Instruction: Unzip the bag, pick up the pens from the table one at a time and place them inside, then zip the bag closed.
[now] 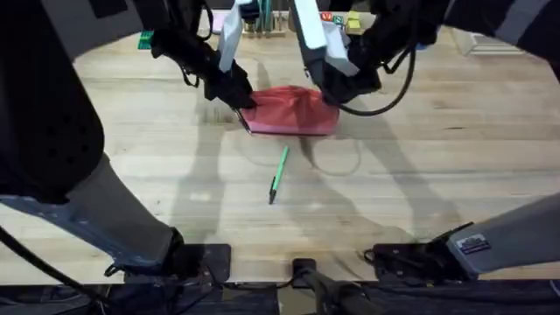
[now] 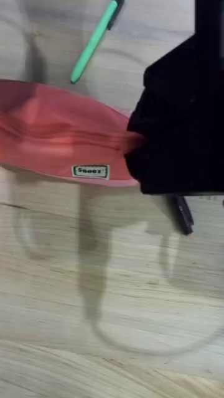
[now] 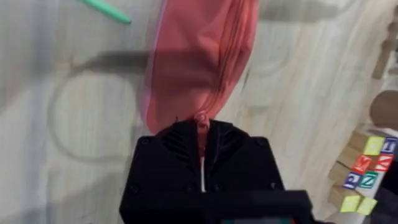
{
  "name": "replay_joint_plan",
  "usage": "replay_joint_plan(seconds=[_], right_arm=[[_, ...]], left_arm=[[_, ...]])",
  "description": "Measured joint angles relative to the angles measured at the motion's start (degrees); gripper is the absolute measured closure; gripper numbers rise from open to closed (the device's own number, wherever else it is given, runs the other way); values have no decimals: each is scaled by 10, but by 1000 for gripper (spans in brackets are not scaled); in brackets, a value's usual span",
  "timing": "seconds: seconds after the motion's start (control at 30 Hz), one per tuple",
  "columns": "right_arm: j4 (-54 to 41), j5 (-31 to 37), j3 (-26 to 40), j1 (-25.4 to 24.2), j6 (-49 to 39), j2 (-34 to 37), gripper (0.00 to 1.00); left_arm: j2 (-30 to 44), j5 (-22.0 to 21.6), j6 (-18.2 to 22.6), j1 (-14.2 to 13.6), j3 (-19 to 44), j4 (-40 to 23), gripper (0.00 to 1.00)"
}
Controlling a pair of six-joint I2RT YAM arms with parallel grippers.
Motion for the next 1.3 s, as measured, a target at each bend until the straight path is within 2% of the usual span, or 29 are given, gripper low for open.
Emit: replay_joint_plan(seconds=[0.7,1.3], right_arm=[[88,-4,0,25,116,4,967],[151,-15,0,47,154,31,967]], left_arm=[[0,-17,0,2,0,0,958],[0,-35,0,6,1,0,958]])
